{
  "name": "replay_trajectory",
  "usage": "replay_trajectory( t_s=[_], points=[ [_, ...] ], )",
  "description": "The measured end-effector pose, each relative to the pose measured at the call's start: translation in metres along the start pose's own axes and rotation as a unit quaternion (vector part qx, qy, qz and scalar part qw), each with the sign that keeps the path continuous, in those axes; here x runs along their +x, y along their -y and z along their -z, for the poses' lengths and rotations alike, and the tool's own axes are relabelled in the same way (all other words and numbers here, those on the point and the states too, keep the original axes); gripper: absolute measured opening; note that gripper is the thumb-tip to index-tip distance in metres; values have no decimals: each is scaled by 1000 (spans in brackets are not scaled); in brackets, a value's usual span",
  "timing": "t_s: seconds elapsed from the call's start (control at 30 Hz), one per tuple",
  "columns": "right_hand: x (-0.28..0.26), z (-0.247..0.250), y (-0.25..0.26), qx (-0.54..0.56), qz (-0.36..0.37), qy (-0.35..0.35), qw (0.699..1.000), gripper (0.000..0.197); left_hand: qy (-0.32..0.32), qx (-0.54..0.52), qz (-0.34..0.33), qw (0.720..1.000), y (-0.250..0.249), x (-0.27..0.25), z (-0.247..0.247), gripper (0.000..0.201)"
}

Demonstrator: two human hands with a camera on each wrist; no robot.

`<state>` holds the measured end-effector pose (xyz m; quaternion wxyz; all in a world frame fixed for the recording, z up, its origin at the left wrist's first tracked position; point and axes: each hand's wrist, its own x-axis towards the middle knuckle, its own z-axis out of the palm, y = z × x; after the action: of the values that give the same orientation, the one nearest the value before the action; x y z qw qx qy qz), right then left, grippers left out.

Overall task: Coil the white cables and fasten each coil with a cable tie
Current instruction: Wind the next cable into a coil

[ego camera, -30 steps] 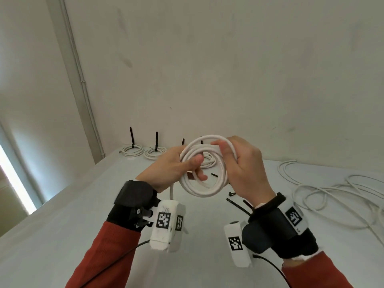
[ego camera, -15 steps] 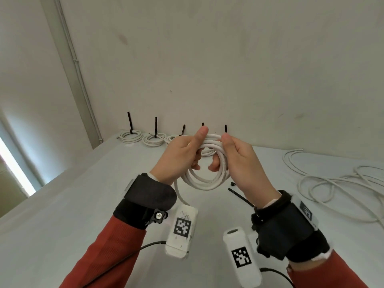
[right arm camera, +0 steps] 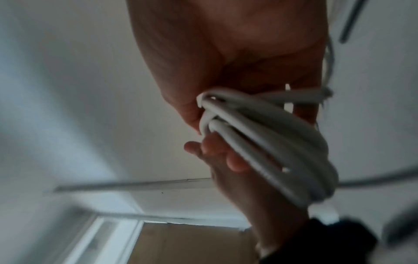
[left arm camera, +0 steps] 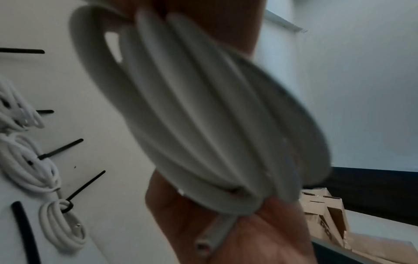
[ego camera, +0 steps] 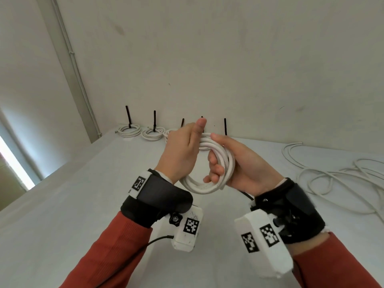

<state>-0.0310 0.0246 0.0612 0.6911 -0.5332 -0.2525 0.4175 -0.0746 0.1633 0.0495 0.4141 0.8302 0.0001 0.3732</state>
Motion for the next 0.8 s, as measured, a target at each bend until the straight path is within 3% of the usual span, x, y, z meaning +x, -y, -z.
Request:
replay_trajectory(
  t_s=[0.07, 0.23, 0.33, 0.43, 0.53, 0.63, 0.8],
  points=[
    [2, -3, -4, 70, -20, 49, 996, 47, 22, 26, -8, 999, -1, 1, 2, 56],
    [8, 1, -10, 125, -37, 102, 986, 70, 79, 20, 26, 996, -4, 3, 7, 57],
    [8, 5, -6, 175, -40, 110, 978, 58, 107, -74, 54, 990, -4, 4, 6, 56],
    [5, 6, 0, 207, 0, 87, 974, 50, 100, -96, 26, 990, -1, 4, 4, 47],
    [1, 10, 7, 240, 54, 39, 968, 51, 80, -89, 24, 992, 3, 2, -2, 36],
    [-3, 12, 11, 232, 107, -40, 966, 54, 77, -148, 83, 982, -2, -3, -14, 33],
    [-7, -5, 9, 51, 169, -236, 956, 54, 124, -256, 171, 943, -2, -5, -23, 54]
  ],
)
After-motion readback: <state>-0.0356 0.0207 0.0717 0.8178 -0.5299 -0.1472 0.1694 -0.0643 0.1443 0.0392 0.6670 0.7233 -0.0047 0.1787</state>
